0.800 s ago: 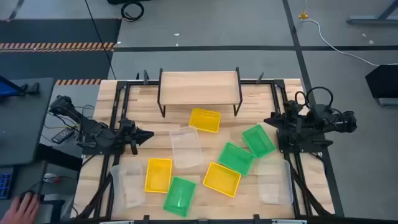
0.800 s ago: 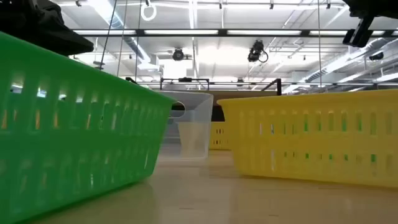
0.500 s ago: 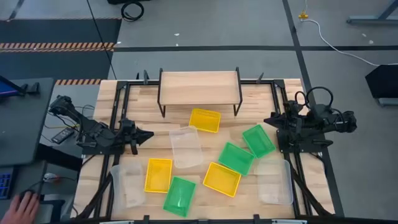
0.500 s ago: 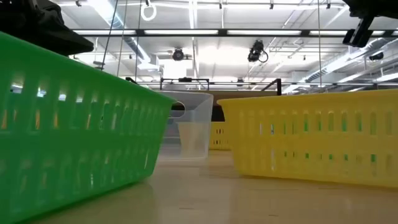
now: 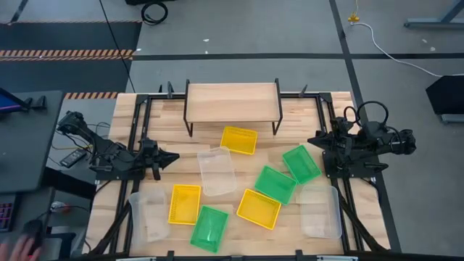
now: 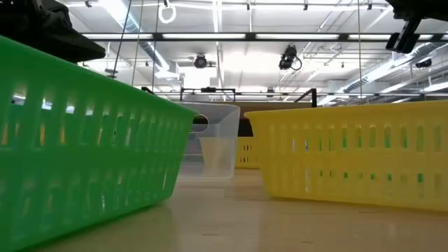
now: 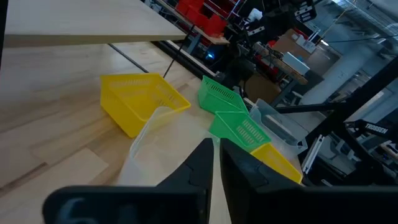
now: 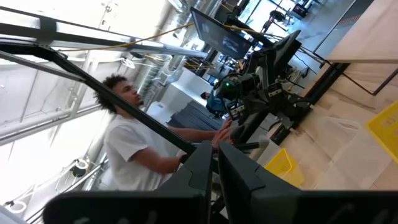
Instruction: Stack baskets on shelf by color
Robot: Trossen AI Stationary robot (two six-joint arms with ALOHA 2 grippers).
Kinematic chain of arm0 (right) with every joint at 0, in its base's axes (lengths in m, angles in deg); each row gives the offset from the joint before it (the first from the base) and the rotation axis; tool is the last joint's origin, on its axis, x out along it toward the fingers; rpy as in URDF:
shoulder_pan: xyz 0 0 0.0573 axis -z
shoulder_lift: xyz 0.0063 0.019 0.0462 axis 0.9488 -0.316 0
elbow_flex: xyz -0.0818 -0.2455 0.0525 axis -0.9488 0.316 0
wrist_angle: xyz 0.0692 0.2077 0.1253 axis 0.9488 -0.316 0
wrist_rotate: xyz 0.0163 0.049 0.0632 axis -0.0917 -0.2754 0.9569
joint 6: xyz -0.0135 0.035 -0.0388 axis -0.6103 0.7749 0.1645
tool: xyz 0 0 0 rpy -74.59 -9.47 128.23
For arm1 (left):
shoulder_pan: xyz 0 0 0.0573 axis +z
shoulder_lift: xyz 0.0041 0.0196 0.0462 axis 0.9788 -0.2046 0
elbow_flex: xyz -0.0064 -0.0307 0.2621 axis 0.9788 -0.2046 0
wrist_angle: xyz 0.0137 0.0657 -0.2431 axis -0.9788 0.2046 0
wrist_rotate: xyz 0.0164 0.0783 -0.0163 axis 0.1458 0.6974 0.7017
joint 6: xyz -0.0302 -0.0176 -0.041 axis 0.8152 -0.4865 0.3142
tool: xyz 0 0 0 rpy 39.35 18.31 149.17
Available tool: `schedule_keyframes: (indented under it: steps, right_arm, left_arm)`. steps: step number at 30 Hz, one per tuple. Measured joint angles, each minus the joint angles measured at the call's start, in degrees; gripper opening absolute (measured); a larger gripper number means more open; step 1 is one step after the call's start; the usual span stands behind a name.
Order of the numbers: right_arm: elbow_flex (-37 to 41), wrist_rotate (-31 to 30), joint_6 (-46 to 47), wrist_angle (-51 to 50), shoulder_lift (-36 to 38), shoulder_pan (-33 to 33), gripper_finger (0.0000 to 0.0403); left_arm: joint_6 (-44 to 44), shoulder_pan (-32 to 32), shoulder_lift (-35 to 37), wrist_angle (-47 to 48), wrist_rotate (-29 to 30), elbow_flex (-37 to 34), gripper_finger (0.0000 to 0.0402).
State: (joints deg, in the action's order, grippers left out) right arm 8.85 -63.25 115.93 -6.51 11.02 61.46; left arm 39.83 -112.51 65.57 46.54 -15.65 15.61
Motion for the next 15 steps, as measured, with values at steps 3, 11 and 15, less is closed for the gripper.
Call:
schedule_keyframes:
  steps: [3, 11, 15]
  right_arm:
    - [0.00, 0.00, 0.00, 0.00, -0.02, -0.01, 0.0032]
    - [0.00, 0.00, 0.00, 0.02, 0.00, -0.01, 0.0032]
    - [0.00, 0.00, -0.01, 0.01, 0.00, 0.00, 0.0032]
  left_arm:
    - [0.01, 0.01, 0.01, -0.01, -0.02, 0.01, 0.0031]
    - [0.00, 0.01, -0.01, 0.01, 0.00, 0.02, 0.0036]
    - [0.00, 0.01, 0.00, -0.01, 0.00, 0.01, 0.0034]
